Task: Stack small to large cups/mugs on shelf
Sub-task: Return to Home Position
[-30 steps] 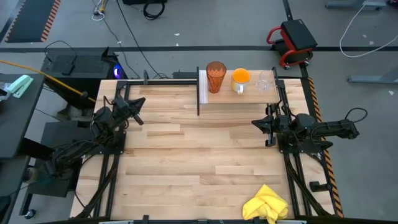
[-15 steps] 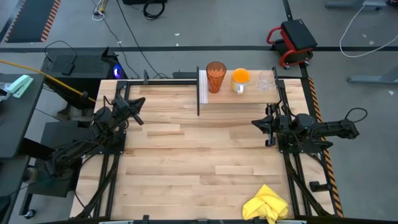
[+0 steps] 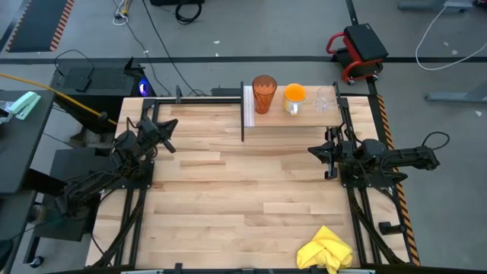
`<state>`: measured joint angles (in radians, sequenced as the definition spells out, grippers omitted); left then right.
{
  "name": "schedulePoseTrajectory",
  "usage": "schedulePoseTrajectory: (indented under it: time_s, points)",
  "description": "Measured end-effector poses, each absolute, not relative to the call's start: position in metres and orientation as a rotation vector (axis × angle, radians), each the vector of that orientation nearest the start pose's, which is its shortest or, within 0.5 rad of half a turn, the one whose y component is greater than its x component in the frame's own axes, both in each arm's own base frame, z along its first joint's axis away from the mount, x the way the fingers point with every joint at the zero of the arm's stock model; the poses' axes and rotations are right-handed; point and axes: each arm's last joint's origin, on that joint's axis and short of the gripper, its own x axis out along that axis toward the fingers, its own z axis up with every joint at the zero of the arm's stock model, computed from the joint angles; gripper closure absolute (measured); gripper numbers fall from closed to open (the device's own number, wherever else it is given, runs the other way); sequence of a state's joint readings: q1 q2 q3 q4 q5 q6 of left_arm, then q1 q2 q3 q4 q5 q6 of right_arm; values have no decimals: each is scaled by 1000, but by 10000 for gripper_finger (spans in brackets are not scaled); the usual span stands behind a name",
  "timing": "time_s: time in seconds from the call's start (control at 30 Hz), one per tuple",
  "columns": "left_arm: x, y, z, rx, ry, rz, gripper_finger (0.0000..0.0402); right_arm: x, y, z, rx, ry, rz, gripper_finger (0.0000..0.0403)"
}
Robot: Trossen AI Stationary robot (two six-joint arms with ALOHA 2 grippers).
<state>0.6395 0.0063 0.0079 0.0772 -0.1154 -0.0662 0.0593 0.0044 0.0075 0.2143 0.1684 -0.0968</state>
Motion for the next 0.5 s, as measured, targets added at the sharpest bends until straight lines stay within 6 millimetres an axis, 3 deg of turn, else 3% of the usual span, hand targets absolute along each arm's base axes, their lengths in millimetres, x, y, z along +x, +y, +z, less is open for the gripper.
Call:
schedulePoseTrajectory:
  time_s: [0.5]
  points:
    - [76,61,173,-42,-103,752,376,95,1,186,-71,-211,-119,389]
